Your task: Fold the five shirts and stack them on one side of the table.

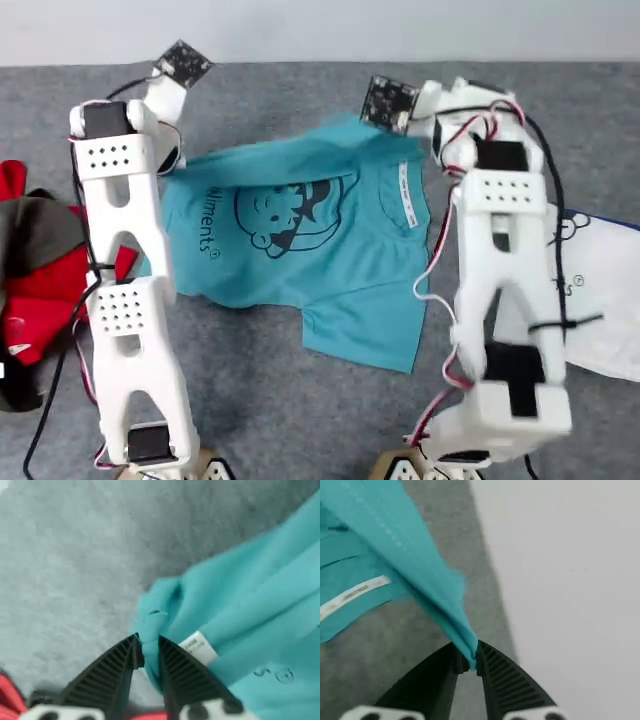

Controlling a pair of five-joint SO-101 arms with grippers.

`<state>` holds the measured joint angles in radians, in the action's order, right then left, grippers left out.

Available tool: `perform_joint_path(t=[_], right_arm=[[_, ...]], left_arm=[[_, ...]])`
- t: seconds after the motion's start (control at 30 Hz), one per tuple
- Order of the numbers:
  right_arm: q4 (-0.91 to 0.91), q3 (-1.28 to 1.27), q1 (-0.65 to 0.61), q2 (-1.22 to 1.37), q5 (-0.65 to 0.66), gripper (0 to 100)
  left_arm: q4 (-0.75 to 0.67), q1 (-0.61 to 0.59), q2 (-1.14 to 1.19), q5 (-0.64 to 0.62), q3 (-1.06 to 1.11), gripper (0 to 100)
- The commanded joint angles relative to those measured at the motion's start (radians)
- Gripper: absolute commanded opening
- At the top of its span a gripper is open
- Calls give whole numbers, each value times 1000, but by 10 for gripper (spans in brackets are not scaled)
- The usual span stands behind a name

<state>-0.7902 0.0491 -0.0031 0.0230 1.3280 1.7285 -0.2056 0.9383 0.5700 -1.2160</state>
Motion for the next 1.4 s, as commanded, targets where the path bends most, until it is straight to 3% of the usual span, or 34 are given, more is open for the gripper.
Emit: perform_joint_path(t=[0.0, 0.23, 0.4, 0.73, 1.0, 1.23, 1.37], right_arm=[[-151, -32, 30, -163, 8, 9], [-429, -124, 28, -292, 6, 9], [-628, -147, 27, -332, -86, 9], [-943, -187, -44, -337, -238, 9], [-903, -354, -114, -344, -308, 9], [-949, -359, -173, -344, -313, 13], [-1007, -327, -183, -351, -322, 129]], left_arm=[[29, -17, -153, 9, 188, 5], [28, -25, -330, 44, 618, 5], [26, -26, -385, 41, 774, 5], [-17, -77, -390, -43, 788, 6], [-46, -91, -388, -54, 788, 9], [-68, -97, -399, -101, 785, 81], [-26, -94, -402, -101, 717, 99]])
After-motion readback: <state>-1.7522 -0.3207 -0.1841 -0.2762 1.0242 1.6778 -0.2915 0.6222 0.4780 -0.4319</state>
